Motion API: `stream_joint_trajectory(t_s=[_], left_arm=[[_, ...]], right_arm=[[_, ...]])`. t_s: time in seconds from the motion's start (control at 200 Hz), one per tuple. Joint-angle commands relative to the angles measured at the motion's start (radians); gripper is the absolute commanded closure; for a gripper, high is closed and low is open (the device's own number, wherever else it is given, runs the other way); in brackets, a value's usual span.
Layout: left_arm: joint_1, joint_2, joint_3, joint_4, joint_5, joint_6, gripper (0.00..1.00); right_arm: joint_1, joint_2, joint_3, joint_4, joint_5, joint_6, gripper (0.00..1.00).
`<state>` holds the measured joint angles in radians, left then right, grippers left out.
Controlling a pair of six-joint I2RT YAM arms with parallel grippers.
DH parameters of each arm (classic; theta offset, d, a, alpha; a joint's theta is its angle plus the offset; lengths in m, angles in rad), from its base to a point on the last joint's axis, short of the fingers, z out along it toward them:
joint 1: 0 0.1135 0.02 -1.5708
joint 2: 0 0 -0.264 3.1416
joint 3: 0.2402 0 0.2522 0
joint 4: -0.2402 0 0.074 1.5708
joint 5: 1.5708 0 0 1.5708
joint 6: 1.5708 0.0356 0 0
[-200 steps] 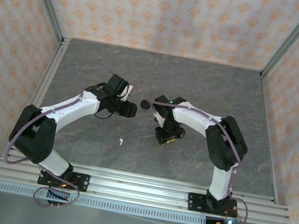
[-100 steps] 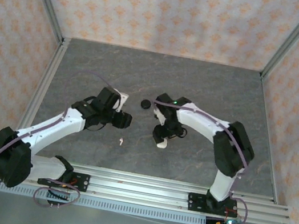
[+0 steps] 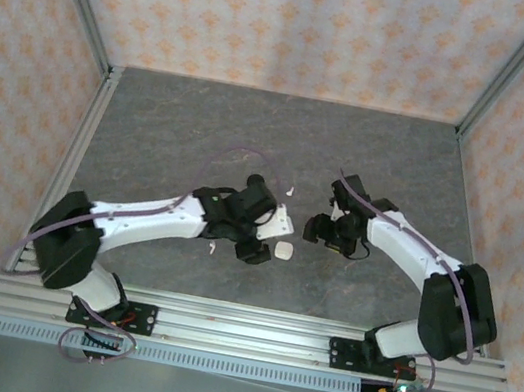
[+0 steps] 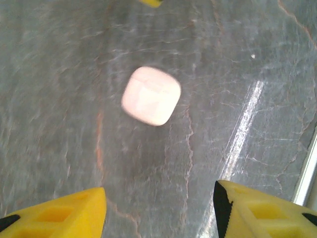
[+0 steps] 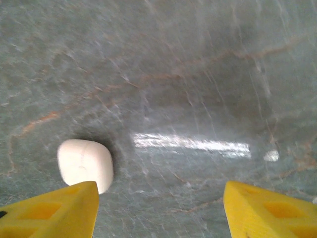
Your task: Insert wireless bluetooth earbuds into charging case
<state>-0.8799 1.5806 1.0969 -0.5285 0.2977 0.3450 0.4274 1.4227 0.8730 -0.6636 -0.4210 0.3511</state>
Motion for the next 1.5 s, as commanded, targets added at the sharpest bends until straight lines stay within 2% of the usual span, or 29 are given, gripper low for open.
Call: stream_joint_trajectory(t_s=[0.0,0.295,0.721,1.026,1.111,1.361,1.491], left_arm=[[-0.023,0.089,0.089,-0.12,-0.038,0.189,0.42],[-0.044,0.288,0.271,-0.169,-0.033,0.278,0.42],[-0.042,0.445,0.358,-0.2,0.004,0.323,0.42],[-0.023,0.477,0.368,-0.163,0.053,0.293,0.58],[-0.012,0.475,0.37,-0.161,0.076,0.284,0.59],[-0.011,0.454,0.362,-0.151,0.153,0.295,0.43],[-0.011,0.446,0.371,-0.14,0.162,0.287,0.39]], right_arm=[[-0.023,-0.07,-0.057,0.07,-0.01,0.112,0.33],[-0.083,-0.171,-0.129,0.056,0.018,0.14,0.31],[-0.104,-0.163,-0.131,0.051,0.018,0.137,0.31],[-0.115,-0.164,-0.133,0.044,0.029,0.138,0.3],[-0.119,-0.163,-0.135,0.046,0.031,0.139,0.3],[-0.128,-0.148,-0.138,0.053,0.029,0.144,0.3],[-0.145,-0.145,-0.15,0.062,0.018,0.15,0.3]])
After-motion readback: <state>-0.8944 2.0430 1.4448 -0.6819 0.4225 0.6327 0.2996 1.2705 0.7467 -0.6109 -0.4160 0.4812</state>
